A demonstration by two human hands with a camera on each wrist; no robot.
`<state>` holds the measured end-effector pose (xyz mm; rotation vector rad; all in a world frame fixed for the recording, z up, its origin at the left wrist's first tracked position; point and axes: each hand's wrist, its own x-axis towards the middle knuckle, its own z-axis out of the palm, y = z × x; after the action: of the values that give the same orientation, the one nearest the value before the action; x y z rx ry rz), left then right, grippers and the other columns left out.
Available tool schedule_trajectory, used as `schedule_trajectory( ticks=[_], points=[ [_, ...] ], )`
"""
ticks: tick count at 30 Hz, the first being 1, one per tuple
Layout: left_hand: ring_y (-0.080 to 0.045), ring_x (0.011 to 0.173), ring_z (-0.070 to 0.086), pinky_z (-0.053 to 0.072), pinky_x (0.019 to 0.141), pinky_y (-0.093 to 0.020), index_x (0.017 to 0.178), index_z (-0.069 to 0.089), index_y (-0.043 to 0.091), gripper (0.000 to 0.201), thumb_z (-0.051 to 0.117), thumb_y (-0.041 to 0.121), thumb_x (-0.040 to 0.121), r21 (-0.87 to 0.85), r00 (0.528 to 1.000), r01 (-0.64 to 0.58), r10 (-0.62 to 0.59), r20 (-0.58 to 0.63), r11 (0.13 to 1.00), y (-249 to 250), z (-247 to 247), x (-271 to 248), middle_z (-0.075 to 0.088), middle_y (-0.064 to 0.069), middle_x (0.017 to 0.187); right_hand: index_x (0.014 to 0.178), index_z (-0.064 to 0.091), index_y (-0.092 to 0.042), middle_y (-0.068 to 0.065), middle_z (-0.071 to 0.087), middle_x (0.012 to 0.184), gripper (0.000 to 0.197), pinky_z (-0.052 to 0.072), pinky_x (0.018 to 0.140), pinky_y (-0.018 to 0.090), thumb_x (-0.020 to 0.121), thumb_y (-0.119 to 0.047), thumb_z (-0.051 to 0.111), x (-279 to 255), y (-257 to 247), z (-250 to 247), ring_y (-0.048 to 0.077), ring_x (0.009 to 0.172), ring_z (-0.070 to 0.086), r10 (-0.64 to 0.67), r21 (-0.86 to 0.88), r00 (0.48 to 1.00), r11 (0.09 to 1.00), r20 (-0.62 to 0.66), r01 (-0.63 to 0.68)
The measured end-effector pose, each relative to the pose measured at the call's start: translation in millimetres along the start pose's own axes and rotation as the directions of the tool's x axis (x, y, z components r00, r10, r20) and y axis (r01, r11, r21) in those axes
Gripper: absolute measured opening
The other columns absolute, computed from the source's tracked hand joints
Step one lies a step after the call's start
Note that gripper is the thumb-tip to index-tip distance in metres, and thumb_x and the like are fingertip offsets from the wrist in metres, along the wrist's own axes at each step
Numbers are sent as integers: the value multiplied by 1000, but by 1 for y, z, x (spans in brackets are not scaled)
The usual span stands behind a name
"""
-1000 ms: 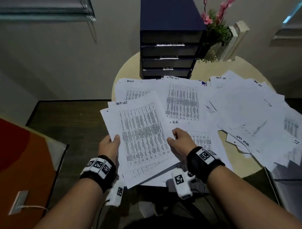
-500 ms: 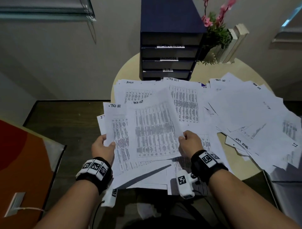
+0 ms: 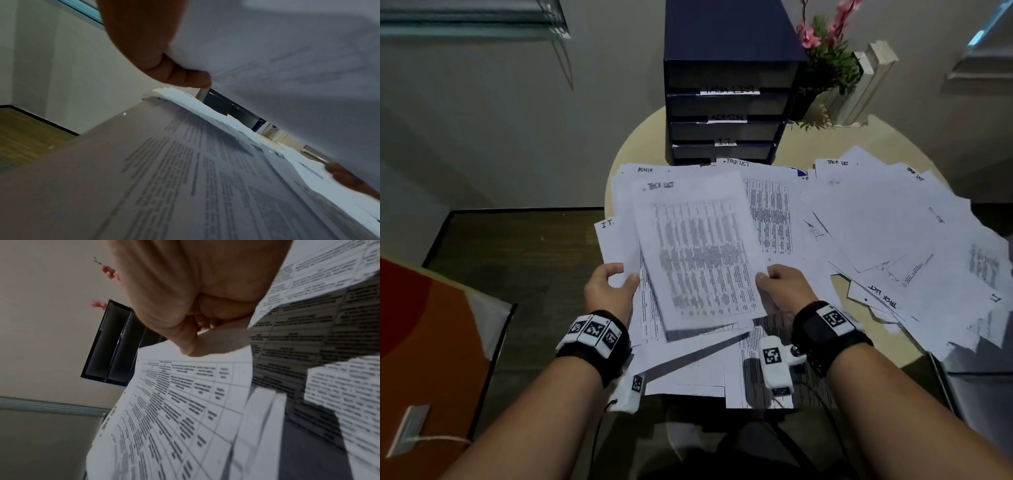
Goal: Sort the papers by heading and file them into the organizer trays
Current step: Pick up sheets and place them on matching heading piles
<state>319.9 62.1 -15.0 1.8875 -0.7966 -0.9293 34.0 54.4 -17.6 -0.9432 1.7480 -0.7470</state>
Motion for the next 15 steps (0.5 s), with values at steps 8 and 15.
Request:
schedule_trajectory(
  ticks=[8, 15],
  points=[
    [-17, 115, 55, 45, 95, -26, 124, 62, 28, 39, 63, 6, 91, 73, 994, -13, 5, 110, 997, 18, 13, 10, 56, 3, 130, 73, 51, -6, 6, 48, 66, 19, 34, 50, 23, 91, -9, 56, 26, -12, -10, 19, 56, 45, -84, -236, 981, 971, -175, 41],
    [-23, 137, 42, 42, 102, -31, 130, 56, 24, 45, 52, -5, 96, 173, 999, 5, 1, -37, 985, 21, -12, 29, 45, -7, 147, 84, 66, 3, 22, 61, 83, 15, 37, 66, 29, 88, -4, 53, 85, -23, -59, 32, 79, 59, -5, -385, 940, 913, -341, -135]
  ],
)
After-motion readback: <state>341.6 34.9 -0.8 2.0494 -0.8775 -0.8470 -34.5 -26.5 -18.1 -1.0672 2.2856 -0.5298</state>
